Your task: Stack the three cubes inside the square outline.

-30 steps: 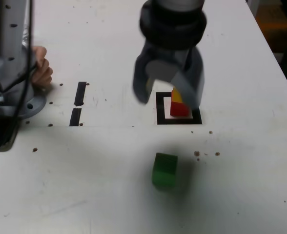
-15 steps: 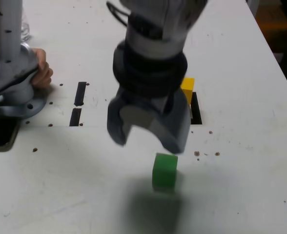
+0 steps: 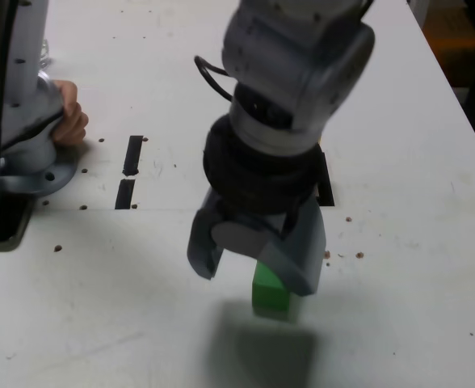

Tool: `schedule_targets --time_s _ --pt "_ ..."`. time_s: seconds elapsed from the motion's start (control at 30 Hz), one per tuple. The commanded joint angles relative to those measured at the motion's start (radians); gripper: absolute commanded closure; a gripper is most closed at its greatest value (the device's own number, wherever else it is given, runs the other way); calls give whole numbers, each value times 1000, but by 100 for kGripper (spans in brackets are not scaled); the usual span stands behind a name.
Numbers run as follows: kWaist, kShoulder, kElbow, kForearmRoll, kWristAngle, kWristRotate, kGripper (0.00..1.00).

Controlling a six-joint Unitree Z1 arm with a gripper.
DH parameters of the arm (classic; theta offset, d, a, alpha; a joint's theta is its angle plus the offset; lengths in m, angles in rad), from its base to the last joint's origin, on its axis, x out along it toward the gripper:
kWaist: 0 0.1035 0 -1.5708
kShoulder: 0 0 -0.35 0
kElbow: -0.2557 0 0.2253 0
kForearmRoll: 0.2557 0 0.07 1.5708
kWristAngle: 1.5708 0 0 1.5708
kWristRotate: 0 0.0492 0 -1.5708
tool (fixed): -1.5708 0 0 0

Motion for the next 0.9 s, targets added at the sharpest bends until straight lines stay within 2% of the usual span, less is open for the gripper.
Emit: schedule_targets --time_s 0.0,0.33,0.87 --pt "1 13 5 -1 -3 -1 13" --pt "31 51 29 -26 -29 10 13" --pt "69 114 59 -90 -47 54 11"
